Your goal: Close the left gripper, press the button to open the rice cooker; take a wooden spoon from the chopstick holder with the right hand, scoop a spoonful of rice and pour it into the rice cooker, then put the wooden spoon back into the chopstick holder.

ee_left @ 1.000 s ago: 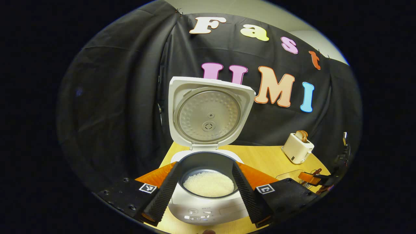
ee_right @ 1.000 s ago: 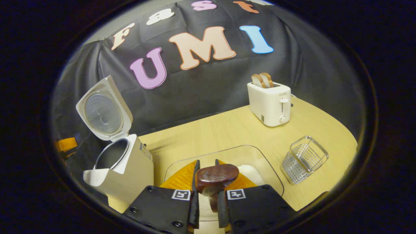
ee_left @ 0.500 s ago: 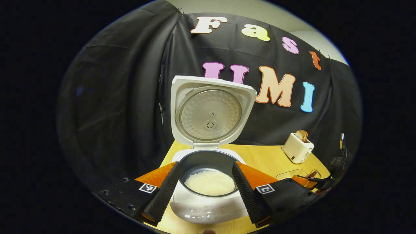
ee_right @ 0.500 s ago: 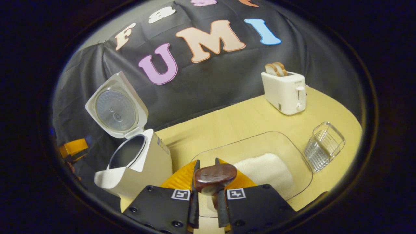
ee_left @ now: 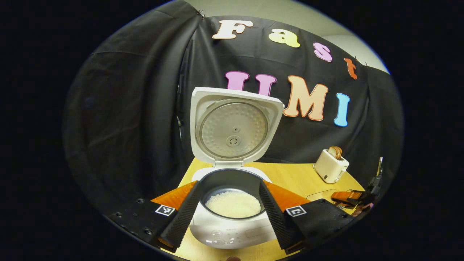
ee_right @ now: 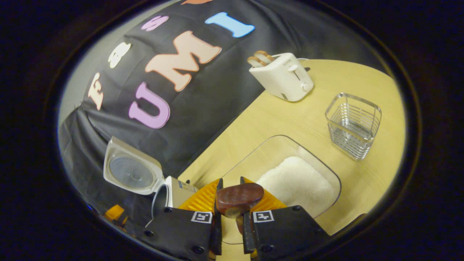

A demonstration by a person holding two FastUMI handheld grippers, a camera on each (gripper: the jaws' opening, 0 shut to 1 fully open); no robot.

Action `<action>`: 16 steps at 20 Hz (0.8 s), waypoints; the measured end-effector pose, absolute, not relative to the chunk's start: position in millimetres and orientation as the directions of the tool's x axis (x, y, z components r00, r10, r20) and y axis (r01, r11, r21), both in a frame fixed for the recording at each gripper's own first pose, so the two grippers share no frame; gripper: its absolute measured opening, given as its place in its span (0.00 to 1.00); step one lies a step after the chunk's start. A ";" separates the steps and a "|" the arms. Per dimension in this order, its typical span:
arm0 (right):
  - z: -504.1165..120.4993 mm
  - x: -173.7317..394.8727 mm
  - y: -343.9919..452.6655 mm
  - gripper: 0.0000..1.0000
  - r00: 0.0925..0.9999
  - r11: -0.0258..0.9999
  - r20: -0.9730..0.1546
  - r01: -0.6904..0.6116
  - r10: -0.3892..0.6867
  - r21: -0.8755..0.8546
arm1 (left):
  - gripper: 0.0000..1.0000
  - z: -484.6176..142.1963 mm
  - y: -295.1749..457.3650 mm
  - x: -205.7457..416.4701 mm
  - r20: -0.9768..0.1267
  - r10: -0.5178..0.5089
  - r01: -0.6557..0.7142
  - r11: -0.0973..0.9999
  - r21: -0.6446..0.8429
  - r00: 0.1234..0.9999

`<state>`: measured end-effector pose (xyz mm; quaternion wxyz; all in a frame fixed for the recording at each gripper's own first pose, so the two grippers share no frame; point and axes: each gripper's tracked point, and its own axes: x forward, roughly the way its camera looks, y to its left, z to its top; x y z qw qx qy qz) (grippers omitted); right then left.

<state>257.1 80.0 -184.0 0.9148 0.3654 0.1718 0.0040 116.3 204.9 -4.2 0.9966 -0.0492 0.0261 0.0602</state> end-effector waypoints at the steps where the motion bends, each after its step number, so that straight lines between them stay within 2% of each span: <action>1: -184.2 255.2 74.9 0.26 0.942 0.698 -0.306 0.129 0.135 0.705 | 0.94 -3.1 202.9 117.2 -0.057 0.113 -0.118 0.989 -0.093 0.992; 5: -169.5 247.2 64.0 0.26 0.954 0.641 -0.265 0.117 0.139 0.759 | 0.94 3.5 194.8 115.9 -0.045 0.093 -0.097 0.992 -0.075 0.995; 9: -139.0 243.0 67.1 0.25 0.965 0.529 -0.184 0.061 0.184 0.847 | 0.94 9.9 186.8 113.2 -0.031 0.074 -0.076 0.994 -0.076 0.997; 10: -129.7 242.2 69.7 0.28 0.967 0.499 -0.165 0.047 0.194 0.865 | 0.94 11.5 186.6 112.5 -0.027 0.071 -0.073 0.995 -0.074 0.997; 12: -111.5 240.1 76.3 0.26 0.970 0.446 -0.127 0.021 0.209 0.895 | 0.94 14.0 185.2 109.4 -0.021 0.066 -0.068 0.995 -0.073 0.998; 16: -74.2 242.1 95.4 0.26 0.970 0.377 -0.053 -0.043 0.238 0.925 | 0.94 15.0 185.1 106.7 -0.019 0.056 -0.058 0.995 -0.084 0.998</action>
